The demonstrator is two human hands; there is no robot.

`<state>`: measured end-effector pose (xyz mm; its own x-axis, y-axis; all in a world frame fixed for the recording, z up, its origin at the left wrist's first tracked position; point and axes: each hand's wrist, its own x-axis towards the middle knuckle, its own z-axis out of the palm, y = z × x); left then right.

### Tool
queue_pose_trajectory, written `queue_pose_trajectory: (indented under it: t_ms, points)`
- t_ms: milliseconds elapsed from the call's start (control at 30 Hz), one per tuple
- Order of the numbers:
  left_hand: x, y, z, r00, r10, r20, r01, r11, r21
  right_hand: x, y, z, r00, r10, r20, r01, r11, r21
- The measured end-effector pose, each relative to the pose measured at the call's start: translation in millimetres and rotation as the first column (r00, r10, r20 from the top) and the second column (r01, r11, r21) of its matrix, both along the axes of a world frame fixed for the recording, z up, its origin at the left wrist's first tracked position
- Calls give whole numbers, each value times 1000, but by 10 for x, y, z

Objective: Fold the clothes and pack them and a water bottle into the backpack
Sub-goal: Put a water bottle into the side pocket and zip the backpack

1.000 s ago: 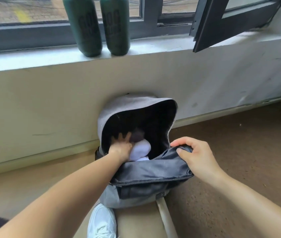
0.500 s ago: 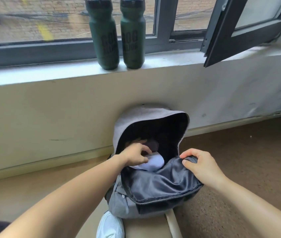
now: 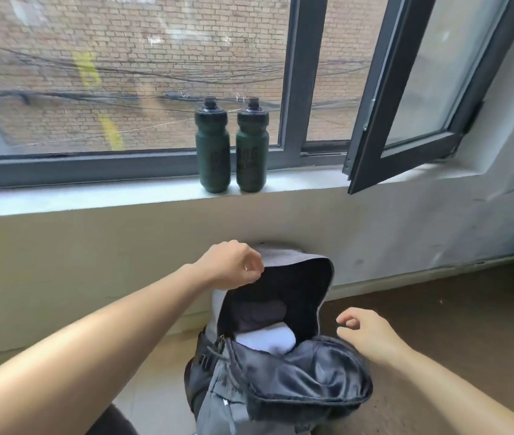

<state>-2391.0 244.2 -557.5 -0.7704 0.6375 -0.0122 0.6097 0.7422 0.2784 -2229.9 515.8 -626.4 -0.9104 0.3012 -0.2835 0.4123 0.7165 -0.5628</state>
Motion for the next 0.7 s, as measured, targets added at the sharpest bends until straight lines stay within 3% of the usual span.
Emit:
queue_pose_trajectory:
  t_ms: [133,267,367,533,700]
  points:
    - [10,-56,284,984,171,45,-176,929,325,-167,-187,411,997,13,-71,-11,999,36]
    - [-47,-38,413,936,251,246,-351,701,621,-540,-511,935,981,68,-183,-67,998,13]
    - [-119,-29,475,930,241,279,-368,630,684,-903,-722,1297,953,102,-285,-104,995,8]
    - [-264,-124,421,934,226,275,-356,609,709,-1788,-984,1785,906,126,-404,-138,990,0]
    - [-310,-126,343,938,252,237,-346,698,627,-2554,-1135,1894,898,18,-439,-66,993,-94]
